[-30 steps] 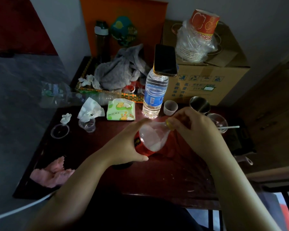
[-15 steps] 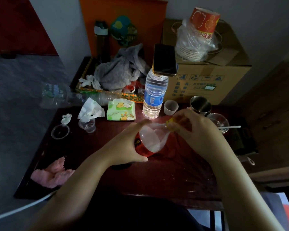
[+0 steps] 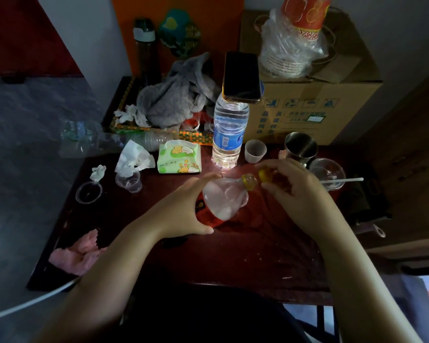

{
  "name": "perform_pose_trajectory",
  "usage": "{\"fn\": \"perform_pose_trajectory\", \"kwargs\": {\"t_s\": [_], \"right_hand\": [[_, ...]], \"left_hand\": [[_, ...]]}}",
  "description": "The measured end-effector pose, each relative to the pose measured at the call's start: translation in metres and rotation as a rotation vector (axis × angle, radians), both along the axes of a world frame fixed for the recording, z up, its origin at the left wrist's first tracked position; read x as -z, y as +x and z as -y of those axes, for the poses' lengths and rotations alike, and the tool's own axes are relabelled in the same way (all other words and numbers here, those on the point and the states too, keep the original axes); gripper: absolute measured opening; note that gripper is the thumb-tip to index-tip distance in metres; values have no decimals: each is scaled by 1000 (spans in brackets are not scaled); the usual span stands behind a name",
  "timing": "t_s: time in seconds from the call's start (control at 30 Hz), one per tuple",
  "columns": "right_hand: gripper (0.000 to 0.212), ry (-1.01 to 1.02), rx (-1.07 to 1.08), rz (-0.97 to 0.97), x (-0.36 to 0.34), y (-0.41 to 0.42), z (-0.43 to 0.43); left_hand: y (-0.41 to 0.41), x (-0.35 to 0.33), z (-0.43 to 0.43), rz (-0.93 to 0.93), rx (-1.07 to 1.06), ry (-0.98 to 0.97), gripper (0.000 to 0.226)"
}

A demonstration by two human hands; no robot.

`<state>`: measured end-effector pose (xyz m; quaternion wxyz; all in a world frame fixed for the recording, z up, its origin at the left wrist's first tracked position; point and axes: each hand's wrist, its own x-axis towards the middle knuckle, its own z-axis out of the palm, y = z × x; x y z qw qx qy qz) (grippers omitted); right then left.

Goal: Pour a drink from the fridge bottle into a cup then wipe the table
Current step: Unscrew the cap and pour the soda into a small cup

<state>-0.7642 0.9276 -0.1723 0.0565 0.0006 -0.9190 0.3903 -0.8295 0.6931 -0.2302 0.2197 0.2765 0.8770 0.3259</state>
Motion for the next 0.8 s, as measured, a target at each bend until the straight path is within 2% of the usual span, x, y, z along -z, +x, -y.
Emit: {"fn": "perform_pose_trajectory", "kwargs": {"t_s": [0.13, 0.4, 0.8], "right_hand": [[34, 21, 118, -3, 8, 2, -14], [32, 39, 183, 20, 34, 11, -29], [34, 70, 229, 73, 54, 10, -38]], "left_hand": [[-7, 1, 0, -30, -1, -105, 107], [-19, 9, 3, -123, 10, -373, 112], [-32, 11, -3, -153, 55, -492, 111]]}}
